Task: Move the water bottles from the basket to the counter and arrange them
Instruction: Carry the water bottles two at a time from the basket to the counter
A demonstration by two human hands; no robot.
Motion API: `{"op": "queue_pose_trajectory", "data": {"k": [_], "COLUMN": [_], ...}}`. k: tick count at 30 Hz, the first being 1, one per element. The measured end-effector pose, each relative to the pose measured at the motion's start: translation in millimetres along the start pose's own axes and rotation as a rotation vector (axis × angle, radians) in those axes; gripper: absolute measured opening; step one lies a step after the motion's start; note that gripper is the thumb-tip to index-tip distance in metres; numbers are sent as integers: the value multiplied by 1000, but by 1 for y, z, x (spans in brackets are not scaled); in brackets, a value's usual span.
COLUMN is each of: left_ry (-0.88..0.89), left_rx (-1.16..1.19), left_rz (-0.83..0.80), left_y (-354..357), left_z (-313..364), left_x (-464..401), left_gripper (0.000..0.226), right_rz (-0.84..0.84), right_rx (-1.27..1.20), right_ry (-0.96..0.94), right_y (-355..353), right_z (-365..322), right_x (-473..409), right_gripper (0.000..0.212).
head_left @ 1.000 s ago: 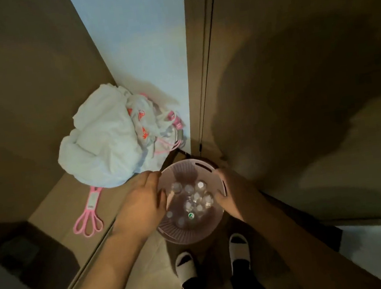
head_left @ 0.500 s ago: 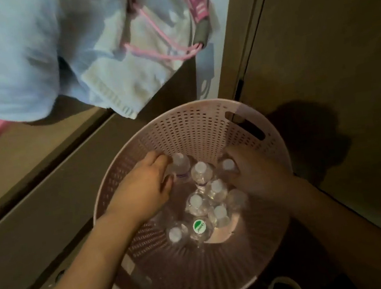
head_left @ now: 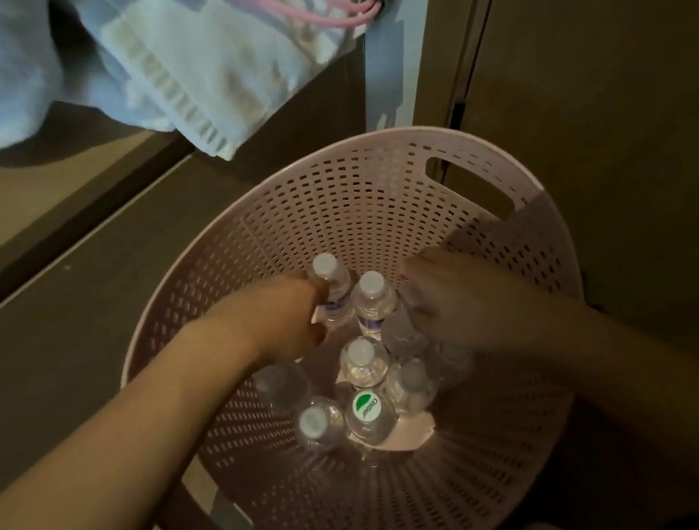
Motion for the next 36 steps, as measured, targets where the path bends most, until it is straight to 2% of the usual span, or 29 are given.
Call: {"op": "queue_pose_trajectory", "data": {"k": [3, 5, 7, 10, 12, 15, 18, 22, 25, 27, 30, 36], "left_ry": [-116, -144, -125, -141, -164, -159, -175, -207, -194, -199, -217, -242], "left_rx": [-36, -66, -84, -100, -125, -132, -89, -37, -24, 25, 113, 184], "left_rz": [-120, -225, -328, -420, -444, -429, -440, -448, -425, -377, -242, -14], "left_y": [-3, 1, 14, 37, 44, 52, 55, 58, 61, 54, 12, -151], "left_z": [-15, -19, -19, -24, -26, -22, -23, -31, -35, -33, -31, -31], "left_x": [1, 5, 8, 7, 4, -2, -3, -5, -7, -2, 21, 100], "left_gripper": [30, 25, 26, 39, 46, 42, 47, 54, 47, 42, 39, 40], "right_rz": [29, 22, -64, -221, -300, -402, -370, -295, -297, -336, -280, -115], "right_rx": [3, -40, 33, 179, 262, 363, 410, 356, 263, 189, 115, 7], "right_ry": [-83, -142, -196, -220, -176, -171, -165, -115, -91, -32, 6, -15], "right_y": [2, 6, 24, 56, 62, 63, 74, 93, 92, 79, 33, -149], "right_z": [-12, -29, -42, -54, -61, -70, -69, -58, -52, -51, -55, -109], "right_x": [-11, -13, -12, -16, -26, -33, -29, -32, -38, -38, -32, -3], "right_gripper": [17, 27, 34, 41, 42, 38, 41, 40, 40, 40, 38, 22]}}
Point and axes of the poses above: each hand's wrist, its own x-axis away from the middle knuckle, its own y-axis out of the palm, z = x × y, the point moved 3 cm from there along -x, towards the middle knuckle, and after that the axes turned 10 degrees about z, right-handed, at the moved point
